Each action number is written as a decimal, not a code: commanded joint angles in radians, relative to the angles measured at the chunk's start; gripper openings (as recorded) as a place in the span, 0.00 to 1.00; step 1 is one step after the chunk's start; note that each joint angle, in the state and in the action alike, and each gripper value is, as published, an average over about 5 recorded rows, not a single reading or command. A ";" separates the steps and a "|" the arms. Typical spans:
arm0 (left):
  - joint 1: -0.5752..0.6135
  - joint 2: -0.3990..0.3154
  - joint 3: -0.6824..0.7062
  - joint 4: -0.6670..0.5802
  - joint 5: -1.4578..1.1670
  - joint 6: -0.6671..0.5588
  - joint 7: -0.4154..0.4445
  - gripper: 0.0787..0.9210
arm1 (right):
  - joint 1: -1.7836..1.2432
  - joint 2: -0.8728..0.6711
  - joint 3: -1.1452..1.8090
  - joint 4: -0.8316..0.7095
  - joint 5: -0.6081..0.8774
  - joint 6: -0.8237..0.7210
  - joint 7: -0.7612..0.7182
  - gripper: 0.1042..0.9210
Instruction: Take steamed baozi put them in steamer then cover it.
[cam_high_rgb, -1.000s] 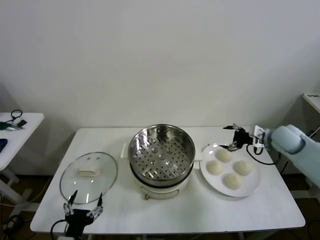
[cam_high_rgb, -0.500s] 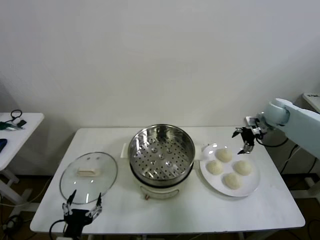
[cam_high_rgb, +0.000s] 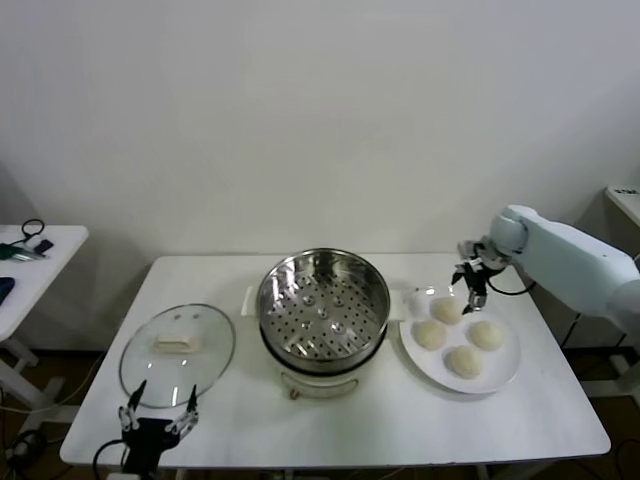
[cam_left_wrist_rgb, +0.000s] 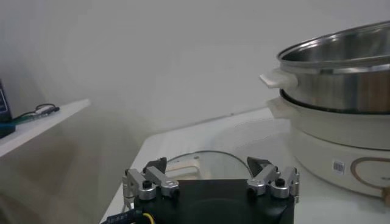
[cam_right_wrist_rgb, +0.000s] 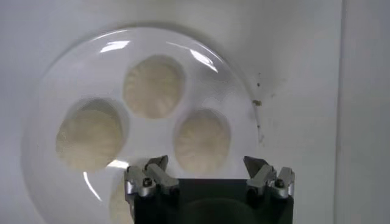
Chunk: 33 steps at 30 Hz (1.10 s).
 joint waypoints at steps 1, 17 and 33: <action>-0.001 0.003 -0.004 0.005 -0.003 0.000 0.000 0.88 | -0.054 0.071 0.041 -0.120 -0.039 0.015 -0.004 0.86; -0.006 0.007 -0.006 0.007 -0.008 -0.001 -0.003 0.88 | -0.030 0.056 0.048 -0.077 -0.041 0.036 0.011 0.59; -0.003 -0.004 0.007 -0.015 -0.004 -0.004 -0.005 0.88 | 0.742 0.004 -0.419 0.493 0.239 0.297 0.037 0.58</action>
